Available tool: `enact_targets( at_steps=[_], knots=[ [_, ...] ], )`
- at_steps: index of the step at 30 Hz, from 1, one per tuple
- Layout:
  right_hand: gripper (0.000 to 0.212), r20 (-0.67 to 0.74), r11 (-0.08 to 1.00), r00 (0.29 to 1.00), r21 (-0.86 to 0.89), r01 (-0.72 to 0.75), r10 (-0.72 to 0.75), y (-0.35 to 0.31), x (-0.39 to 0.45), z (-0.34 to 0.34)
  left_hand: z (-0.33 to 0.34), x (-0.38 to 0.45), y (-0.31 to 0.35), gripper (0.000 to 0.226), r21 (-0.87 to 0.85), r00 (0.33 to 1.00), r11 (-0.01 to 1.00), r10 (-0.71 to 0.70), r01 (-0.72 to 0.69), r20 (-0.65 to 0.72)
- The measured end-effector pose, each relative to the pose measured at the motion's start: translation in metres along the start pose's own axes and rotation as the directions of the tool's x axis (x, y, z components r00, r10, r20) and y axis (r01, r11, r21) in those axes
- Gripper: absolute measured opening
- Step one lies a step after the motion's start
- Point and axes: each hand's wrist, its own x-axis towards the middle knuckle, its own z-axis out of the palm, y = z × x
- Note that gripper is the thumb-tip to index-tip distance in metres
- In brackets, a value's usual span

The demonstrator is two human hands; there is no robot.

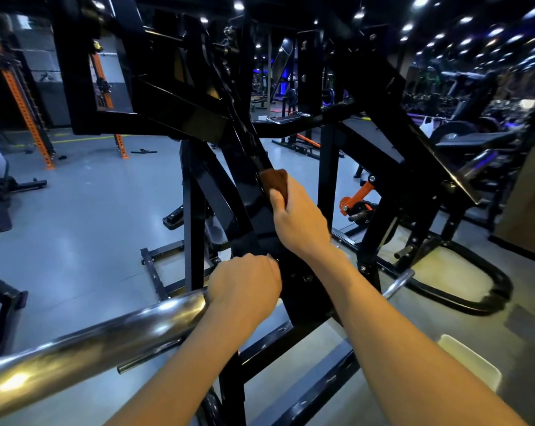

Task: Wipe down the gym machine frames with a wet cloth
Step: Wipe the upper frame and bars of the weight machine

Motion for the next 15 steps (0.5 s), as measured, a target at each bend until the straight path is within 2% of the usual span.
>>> enact_targets(
  at_steps=[3, 5, 9, 15],
  knots=[
    [0.027, -0.022, 1.000, 0.999, -0.011, 0.029, -0.029, 0.000, -0.014, 0.001, -0.002, 0.001, 0.000, 0.051, -0.016, 1.000, 1.000, 0.005, -0.005, 0.003],
    [0.029, -0.012, 0.998, 0.998, 0.022, 0.060, -0.059, 0.009, -0.050, -0.010, -0.001, 0.004, 0.002, 0.039, -0.055, 0.999, 0.998, -0.025, 0.026, 0.024],
    [0.033, 0.022, 0.999, 0.999, -0.019, -0.026, 0.026, 0.033, -0.101, -0.023, 0.004, 0.005, 0.003, 0.042, -0.055, 0.999, 0.998, -0.040, 0.042, 0.026],
    [0.025, 0.023, 0.995, 0.996, 0.045, 0.090, -0.092, 0.012, -0.013, -0.005, 0.004, 0.004, -0.001, 0.037, -0.034, 1.000, 0.999, -0.007, 0.007, 0.003]
  ],
)
